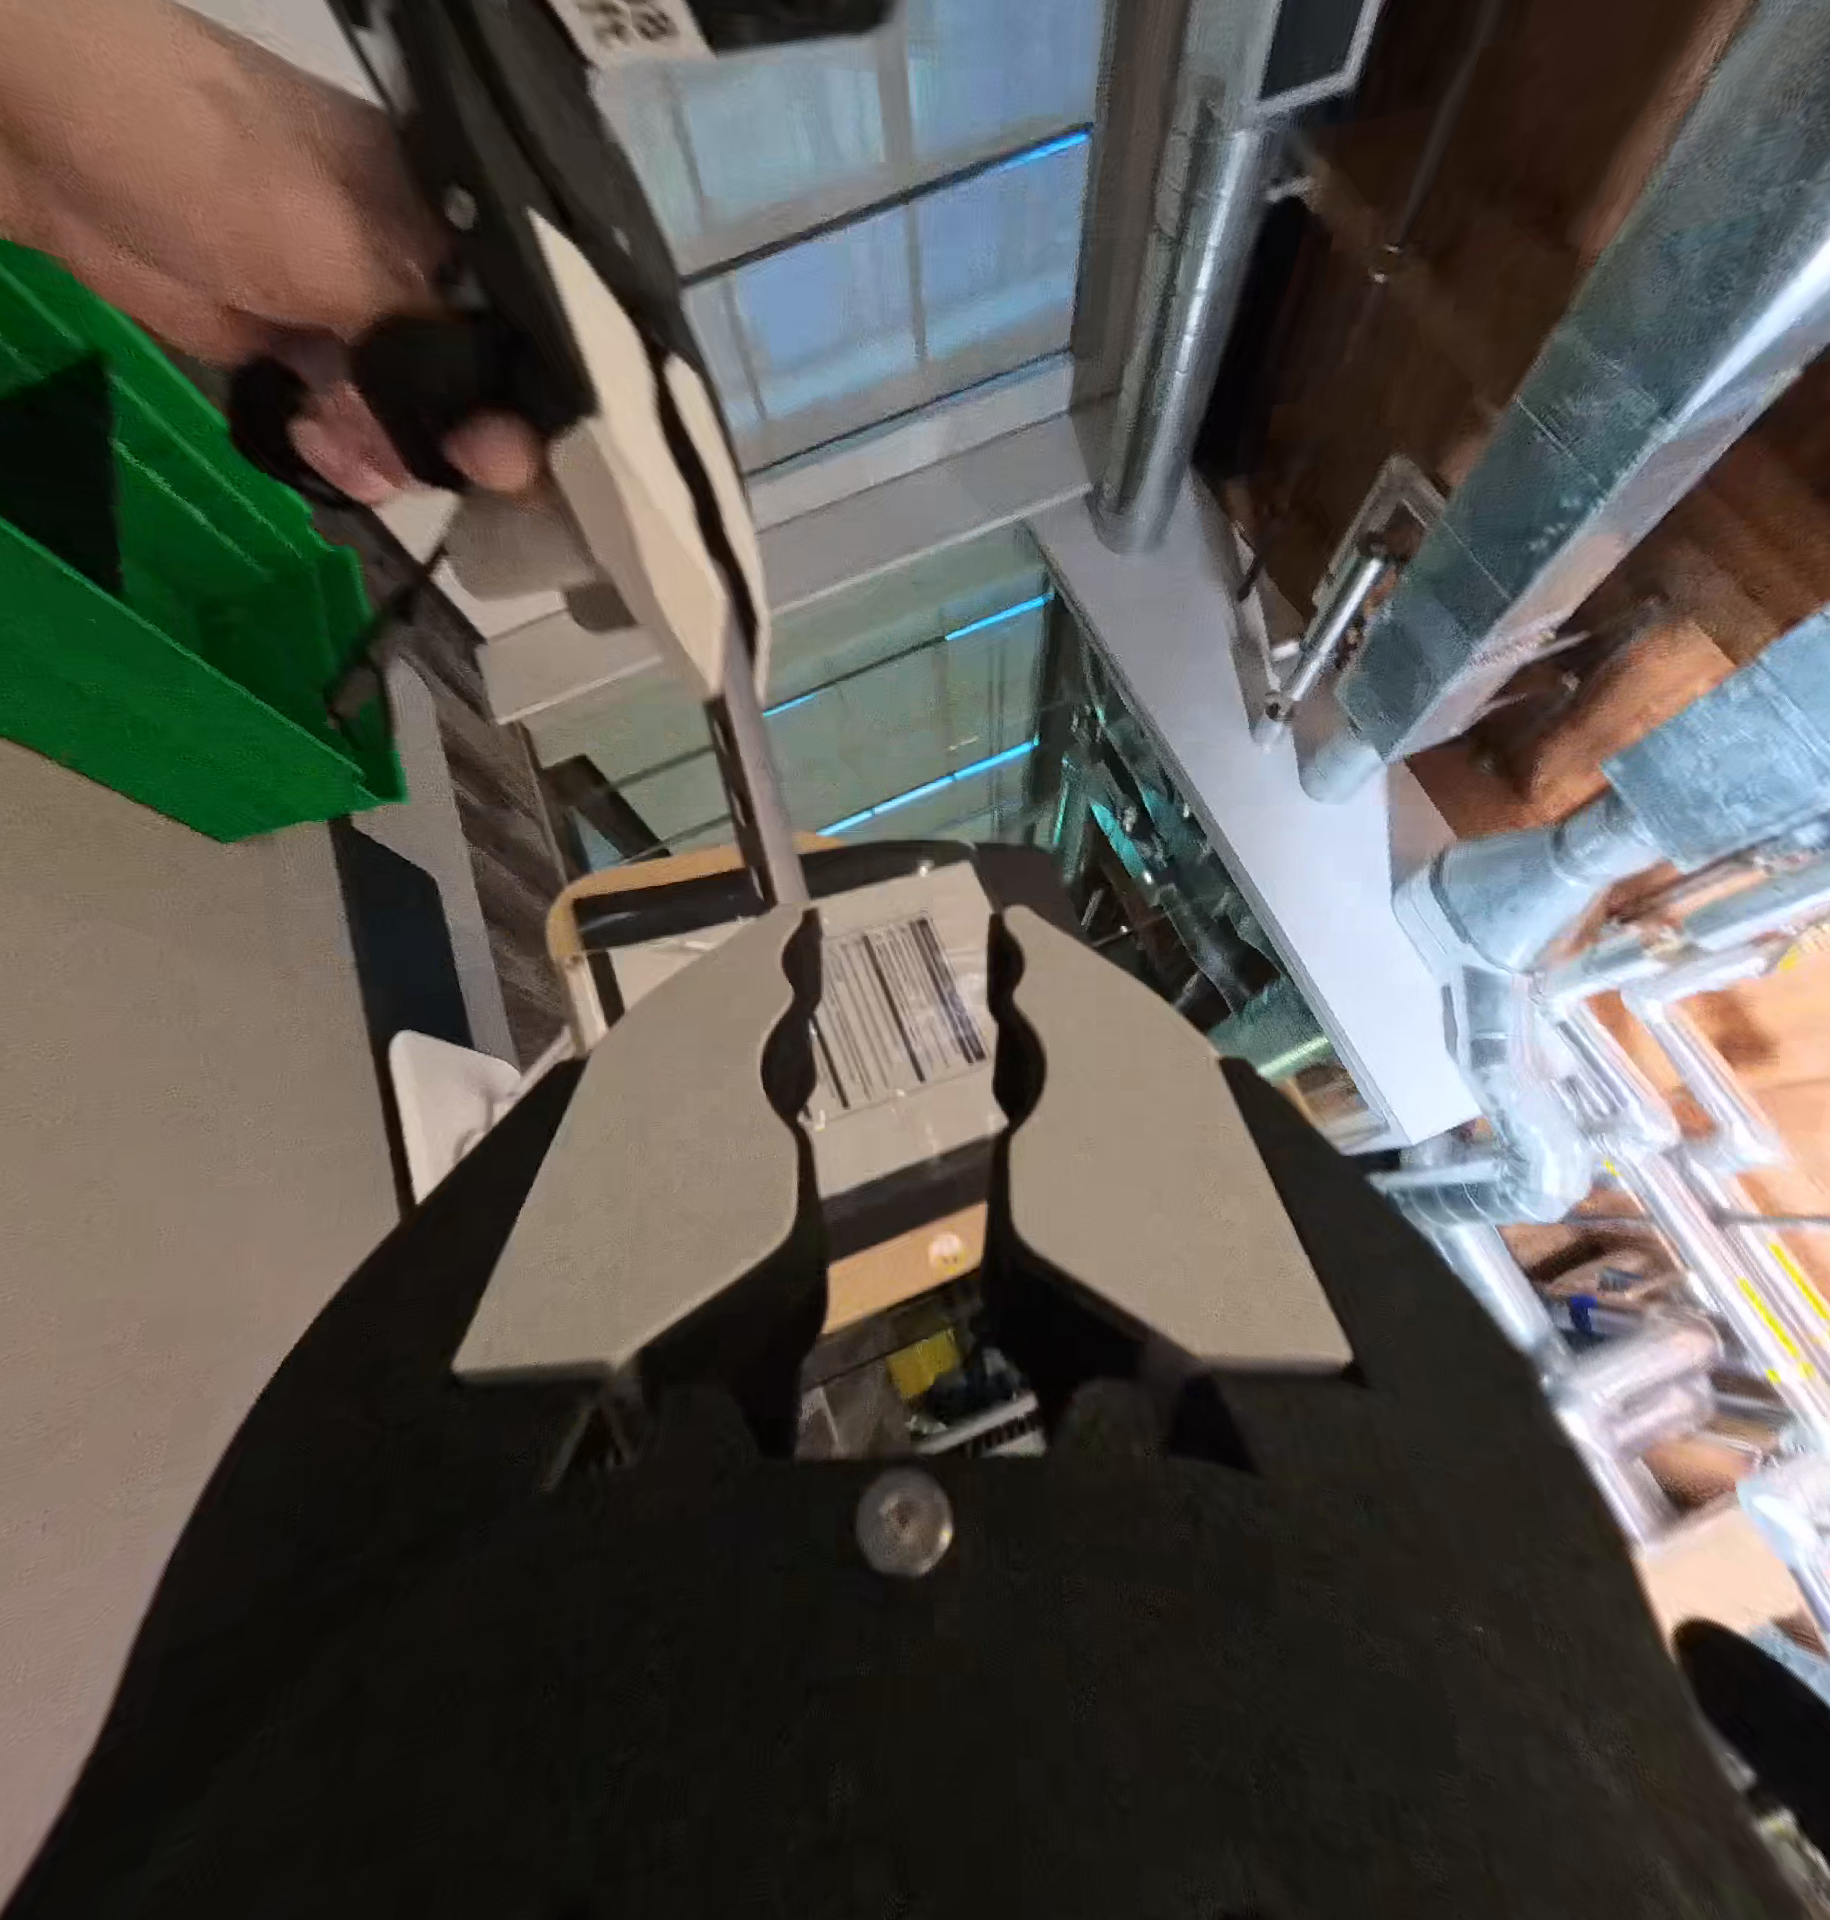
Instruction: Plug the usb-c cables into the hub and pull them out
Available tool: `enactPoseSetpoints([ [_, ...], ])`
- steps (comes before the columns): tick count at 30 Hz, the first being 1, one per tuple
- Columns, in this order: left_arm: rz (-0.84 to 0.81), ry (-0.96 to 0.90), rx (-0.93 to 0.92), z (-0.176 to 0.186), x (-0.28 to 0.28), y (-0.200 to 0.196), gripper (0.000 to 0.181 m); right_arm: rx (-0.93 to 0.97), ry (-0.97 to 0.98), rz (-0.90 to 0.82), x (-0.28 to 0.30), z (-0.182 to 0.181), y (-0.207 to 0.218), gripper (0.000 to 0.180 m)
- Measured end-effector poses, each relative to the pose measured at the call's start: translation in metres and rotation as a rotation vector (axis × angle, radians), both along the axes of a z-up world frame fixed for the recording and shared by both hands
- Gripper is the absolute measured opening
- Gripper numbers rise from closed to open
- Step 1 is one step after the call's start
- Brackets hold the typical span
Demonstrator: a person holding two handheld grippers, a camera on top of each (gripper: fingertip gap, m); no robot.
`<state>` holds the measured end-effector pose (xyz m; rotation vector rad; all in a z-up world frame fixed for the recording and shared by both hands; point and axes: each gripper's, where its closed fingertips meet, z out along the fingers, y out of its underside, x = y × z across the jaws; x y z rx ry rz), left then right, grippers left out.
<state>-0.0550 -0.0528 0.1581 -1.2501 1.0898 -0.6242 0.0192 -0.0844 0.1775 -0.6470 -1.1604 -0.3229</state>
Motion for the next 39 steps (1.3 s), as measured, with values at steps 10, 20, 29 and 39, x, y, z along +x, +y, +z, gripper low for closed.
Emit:
enactPoseSetpoints([
  [10,-0.171,0.007,-0.123,-0.014,0.027,-0.023,0.024,0.152,-0.137,-0.157,-0.044,-0.033,0.031,0.010],
  [20,-0.240,-0.209,-0.216,0.024,-0.009,-0.025,0.054,-0.373,-0.032,-0.397,0.119,-0.041,0.056,0.010],
  [29,-0.212,-0.213,-0.238,0.024,-0.017,-0.017,0.049,-0.697,0.032,-0.788,0.269,-0.141,0.114,0.011],
  [39,-0.202,-0.126,-0.262,0.006,-0.002,-0.014,0.048,-1.120,-0.118,-0.945,0.278,-0.262,0.170,0.011],
])
